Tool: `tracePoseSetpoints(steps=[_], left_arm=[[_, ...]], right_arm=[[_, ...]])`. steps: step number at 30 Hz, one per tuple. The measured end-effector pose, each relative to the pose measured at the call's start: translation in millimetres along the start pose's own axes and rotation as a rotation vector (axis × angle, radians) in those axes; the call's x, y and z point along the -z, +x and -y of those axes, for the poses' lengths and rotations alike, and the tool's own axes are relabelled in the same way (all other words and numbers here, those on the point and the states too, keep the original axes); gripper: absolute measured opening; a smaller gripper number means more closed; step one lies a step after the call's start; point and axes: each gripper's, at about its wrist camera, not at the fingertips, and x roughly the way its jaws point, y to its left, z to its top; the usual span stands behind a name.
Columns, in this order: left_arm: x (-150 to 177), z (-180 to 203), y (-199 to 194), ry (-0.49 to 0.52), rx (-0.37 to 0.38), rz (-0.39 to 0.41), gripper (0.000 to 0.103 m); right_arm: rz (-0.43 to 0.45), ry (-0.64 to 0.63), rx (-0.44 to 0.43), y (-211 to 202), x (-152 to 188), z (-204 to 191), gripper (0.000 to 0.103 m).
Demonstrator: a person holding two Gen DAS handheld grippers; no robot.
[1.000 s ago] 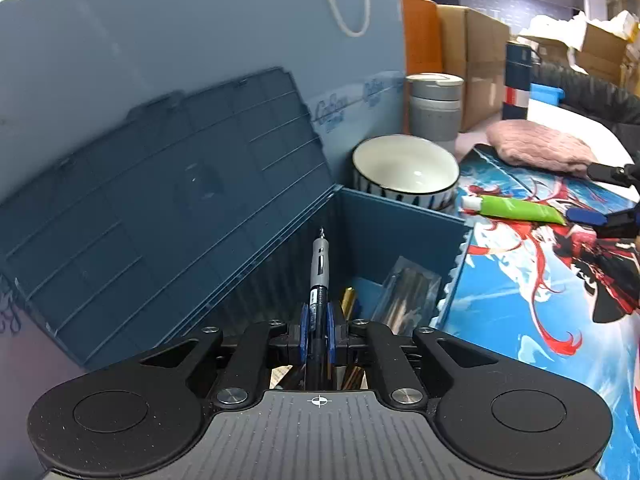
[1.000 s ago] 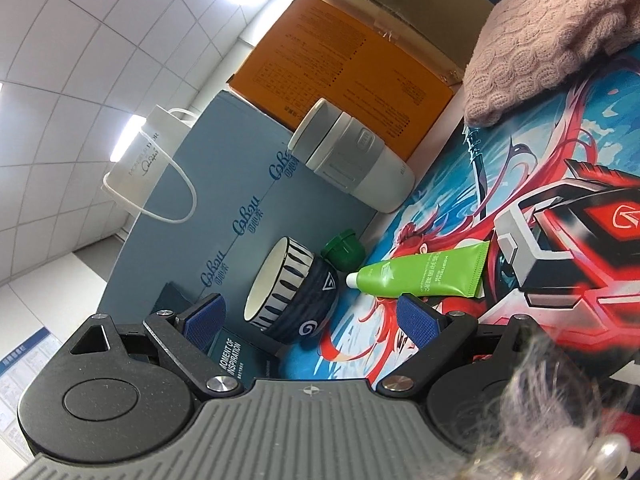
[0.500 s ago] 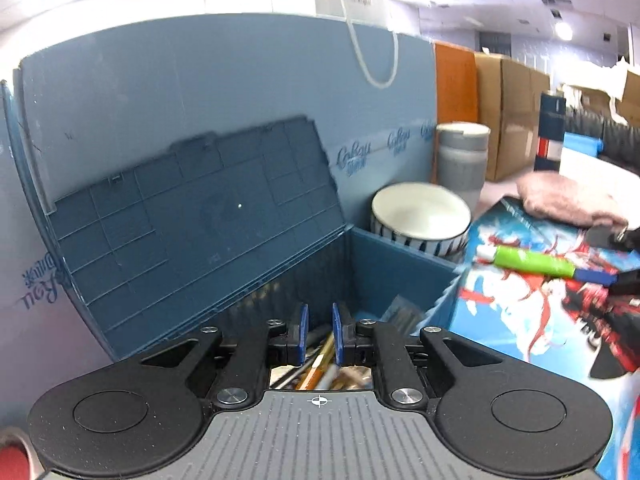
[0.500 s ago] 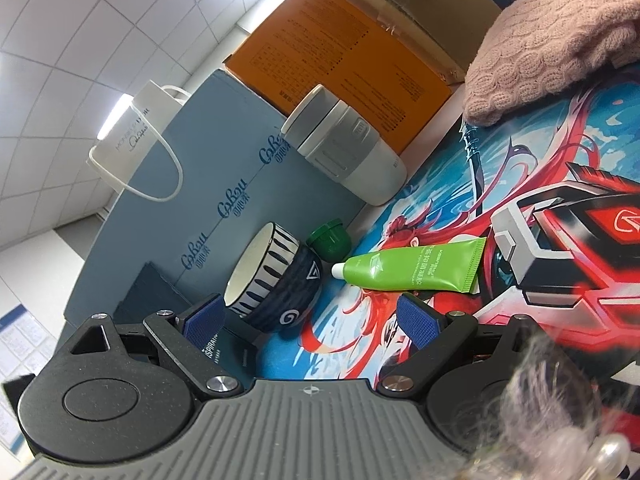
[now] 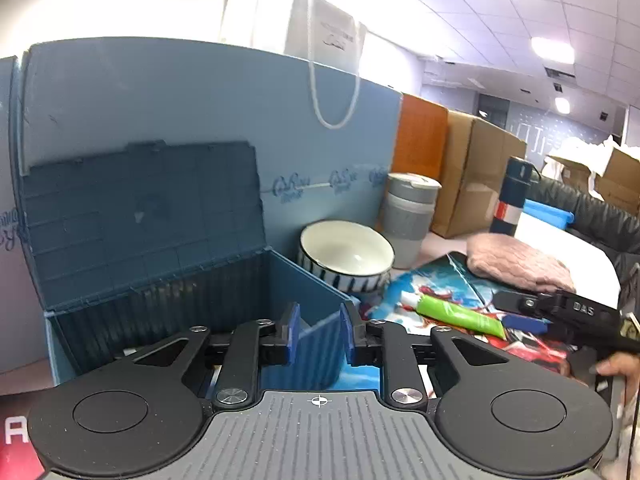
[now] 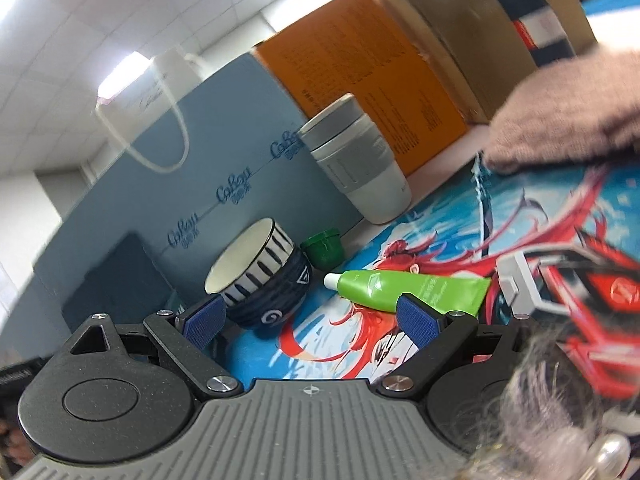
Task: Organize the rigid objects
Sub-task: 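Open the left tool to drop the pen while the right tool lowers onto the green tube, then close the right tool on the green lotion tube and lift it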
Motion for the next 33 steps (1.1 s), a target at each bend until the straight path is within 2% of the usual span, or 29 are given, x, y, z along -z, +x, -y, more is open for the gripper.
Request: tracePoseSetpoints(steps=[2, 3, 5, 6, 8, 10, 11, 15, 19, 23, 27, 29, 32, 33], left_arm=[[1, -1, 0, 0.002, -0.002, -0.007, 0.025], [2, -2, -1, -0.003, -0.004, -0.003, 0.032], [4, -5, -5, -0.028, -0.006, 0.01, 0.055], [4, -6, -7, -0.041, -0.009, 0.013, 0.07], [5, -9, -10, -0.055, -0.006, 0.022, 0.074], [4, -12, -11, -0.067, -0.014, 0.029, 0.093], [4, -13, -12, -0.075, -0.028, 0.038, 0.095], [2, -16, -15, -0.087, -0.051, 0.053, 0.098], [1, -21, -17, -0.098, -0.058, 0.057, 0.099], [1, -26, -16, -0.107, -0.067, 0.054, 0.099], [0, -31, -17, -0.119, -0.072, 0.059, 0.099], [0, -33, -18, -0.129, -0.074, 0.063, 0.099], [-1, -35, -20, -0.137, -0.076, 0.07, 0.099], [-1, -36, -21, -0.139, -0.079, 0.073, 0.099]], right_arm=[[-0.034, -0.128, 0.03, 4, -4, -12, 0.092], [-0.052, -0.198, 0.042, 6, -7, -17, 0.092], [-0.087, -0.327, 0.062, 11, -10, -25, 0.092], [-0.107, -0.382, 0.073, 15, -12, -28, 0.092], [-0.138, -0.47, 0.102, 24, -15, -32, 0.092], [-0.139, -0.53, 0.12, 34, -17, -33, 0.092], [-0.148, -0.555, 0.129, 40, -18, -33, 0.092], [-0.194, -0.634, 0.158, 70, -19, -32, 0.092], [-0.254, -0.607, 0.152, 101, -24, -28, 0.091], [-0.339, -0.641, 0.165, 126, -23, -28, 0.089], [-0.391, -0.577, 0.161, 141, -29, -17, 0.083], [-0.392, -0.561, 0.163, 144, -32, -14, 0.078], [-0.395, -0.557, 0.174, 143, -35, -13, 0.061], [-0.398, -0.558, 0.178, 142, -36, -13, 0.052]])
